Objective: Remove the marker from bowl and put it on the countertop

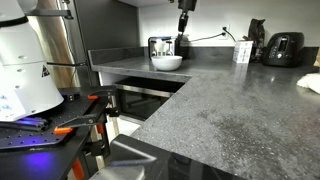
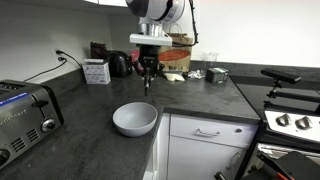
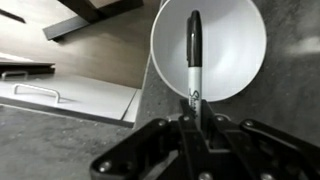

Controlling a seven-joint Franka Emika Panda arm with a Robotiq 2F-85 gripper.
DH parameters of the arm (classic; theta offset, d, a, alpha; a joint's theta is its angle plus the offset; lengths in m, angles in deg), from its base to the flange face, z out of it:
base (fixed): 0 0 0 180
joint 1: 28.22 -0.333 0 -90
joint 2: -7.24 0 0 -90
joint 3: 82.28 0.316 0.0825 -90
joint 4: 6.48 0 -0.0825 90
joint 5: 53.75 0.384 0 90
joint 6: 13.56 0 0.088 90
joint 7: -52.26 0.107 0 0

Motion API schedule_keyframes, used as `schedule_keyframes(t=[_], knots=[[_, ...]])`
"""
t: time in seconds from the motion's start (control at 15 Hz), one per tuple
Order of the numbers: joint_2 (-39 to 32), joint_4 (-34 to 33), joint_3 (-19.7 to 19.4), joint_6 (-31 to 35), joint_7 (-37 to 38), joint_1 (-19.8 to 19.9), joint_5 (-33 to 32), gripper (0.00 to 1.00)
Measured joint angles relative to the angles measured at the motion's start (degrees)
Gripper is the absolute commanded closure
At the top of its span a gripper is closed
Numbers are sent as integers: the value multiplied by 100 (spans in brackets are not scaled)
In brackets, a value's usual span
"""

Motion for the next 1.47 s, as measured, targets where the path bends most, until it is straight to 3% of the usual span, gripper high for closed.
schedule_keyframes(t=[0.2,0.4,0.47,0.53,0.93,1.0,1.13,1.47], knots=[[-304,-101,-353,4,222,213,-421,97],[-785,-364,-607,-33,260,474,-441,97],[-927,-425,-676,-44,259,556,-444,92],[-1048,-465,-760,-52,259,621,-456,97],[-1393,-544,-1257,-58,262,790,-856,97],[-1414,-555,-1308,-58,262,813,-915,89],[-1445,-567,-1377,-63,262,839,-1014,60],[-1460,-593,-1391,-69,261,831,-1148,24]])
